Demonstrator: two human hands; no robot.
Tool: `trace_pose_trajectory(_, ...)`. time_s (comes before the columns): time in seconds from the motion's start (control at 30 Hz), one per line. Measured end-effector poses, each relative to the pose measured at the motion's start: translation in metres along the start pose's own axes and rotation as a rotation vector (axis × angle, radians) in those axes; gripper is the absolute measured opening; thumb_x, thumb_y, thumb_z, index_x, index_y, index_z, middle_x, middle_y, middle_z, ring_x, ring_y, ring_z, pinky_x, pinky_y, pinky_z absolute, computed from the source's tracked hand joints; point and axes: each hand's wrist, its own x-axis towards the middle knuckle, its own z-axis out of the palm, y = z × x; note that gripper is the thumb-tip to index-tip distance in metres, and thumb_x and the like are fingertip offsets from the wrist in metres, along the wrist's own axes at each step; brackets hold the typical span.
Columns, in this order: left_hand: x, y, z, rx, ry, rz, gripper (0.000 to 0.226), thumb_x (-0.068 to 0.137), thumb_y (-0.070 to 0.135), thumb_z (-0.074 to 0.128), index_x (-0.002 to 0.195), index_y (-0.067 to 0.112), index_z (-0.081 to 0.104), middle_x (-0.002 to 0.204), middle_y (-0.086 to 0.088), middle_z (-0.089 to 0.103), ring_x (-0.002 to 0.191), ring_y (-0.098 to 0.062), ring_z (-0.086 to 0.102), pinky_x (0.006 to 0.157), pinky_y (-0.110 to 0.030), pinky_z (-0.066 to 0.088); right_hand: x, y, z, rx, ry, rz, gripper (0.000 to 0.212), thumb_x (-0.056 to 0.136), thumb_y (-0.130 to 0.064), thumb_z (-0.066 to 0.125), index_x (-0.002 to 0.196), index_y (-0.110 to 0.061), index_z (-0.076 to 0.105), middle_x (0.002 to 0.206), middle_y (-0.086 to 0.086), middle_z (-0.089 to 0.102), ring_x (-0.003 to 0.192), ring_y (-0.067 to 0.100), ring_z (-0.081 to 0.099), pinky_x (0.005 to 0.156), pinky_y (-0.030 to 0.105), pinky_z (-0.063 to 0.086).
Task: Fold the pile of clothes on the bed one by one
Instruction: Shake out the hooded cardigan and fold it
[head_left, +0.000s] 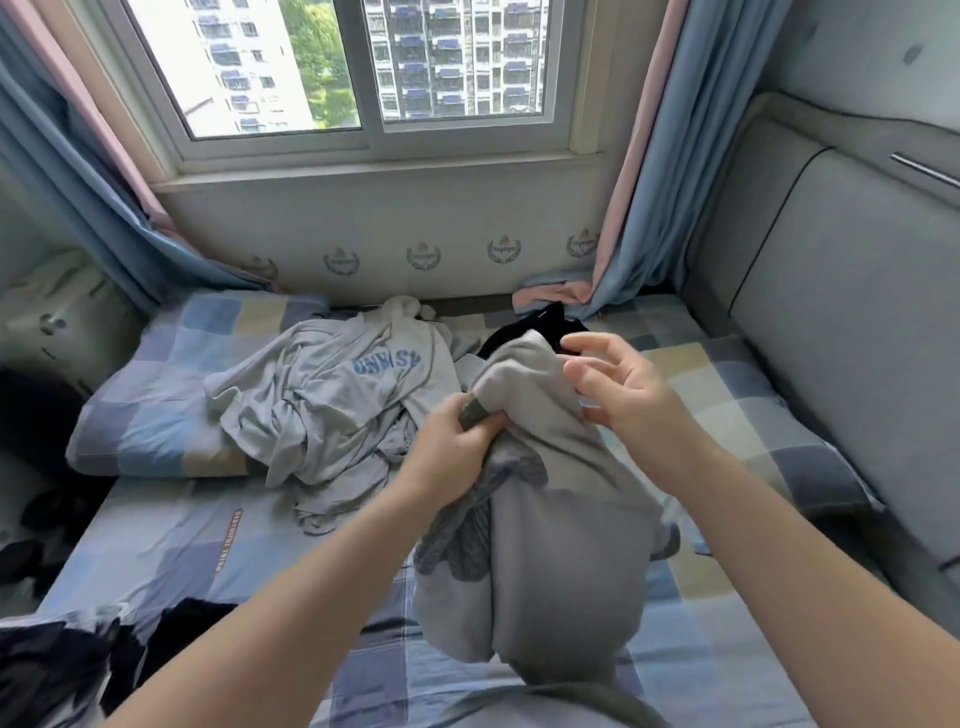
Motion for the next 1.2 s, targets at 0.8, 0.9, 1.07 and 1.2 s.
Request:
trace_pose_trajectory(0.8, -0.028, 0.002, 0.008, 0.146, -0.332, 0.041, 0.045, 0.078, 0.071, 0.056, 0.091, 0.028, 0.062, 0.076, 0.012, 0.064, 0.07, -0.01, 0.06, 0.07, -0.032, 0.049, -0.005, -0.002, -0.003, 0.286, 0.143, 0.153, 0.018, 0.1, -0.013, 0.059, 0.109, -0.003, 0.071, 0.101, 0.014, 0.076, 0.089, 0.023, 0.073, 0.072, 0.03, 0.061)
trace_pose_trajectory(0.9, -0.03, -0.003, 0.019, 0.061, -0.262, 0.082, 0.021, 0.102, 0.04, 0.052, 0.099, 0.027, 0.068, 0.091, 0.008, 0.072, 0.089, -0.013, 0.067, 0.083, -0.039, 0.052, -0.008, -0.008, -0.002, 0.335, 0.136, 0.115, 0.02, 0.101, -0.014, 0.056, 0.112, -0.003, 0.069, 0.099, 0.012, 0.076, 0.087, 0.021, 0.074, 0.068, 0.029, 0.06)
trace_pose_trajectory(1.07, -0.006, 0.017, 0.001, -0.036, 0.128, 0.135, 0.029, 0.106, 0.021, 0.046, 0.081, 0.01, 0.057, 0.069, 0.01, 0.054, 0.065, -0.007, 0.047, 0.068, -0.036, 0.039, -0.001, -0.001, -0.022, 0.315, 0.281, 0.116, 0.032, 0.099, -0.018, 0.061, 0.13, -0.011, 0.061, 0.122, 0.011, 0.071, 0.109, 0.025, 0.07, 0.09, 0.038, 0.057)
trace_pose_trajectory(1.2, 0.009, 0.063, -0.017, -0.286, 0.229, 0.097, 0.031, 0.107, 0.022, 0.045, 0.086, 0.015, 0.065, 0.077, 0.003, 0.064, 0.072, -0.01, 0.058, 0.07, -0.029, 0.048, -0.013, 0.006, -0.033, -0.046, 0.198, 0.041, 0.095, 0.079, -0.062, 0.072, 0.156, -0.04, 0.021, 0.163, -0.006, 0.027, 0.145, 0.013, 0.034, 0.117, 0.045, 0.032)
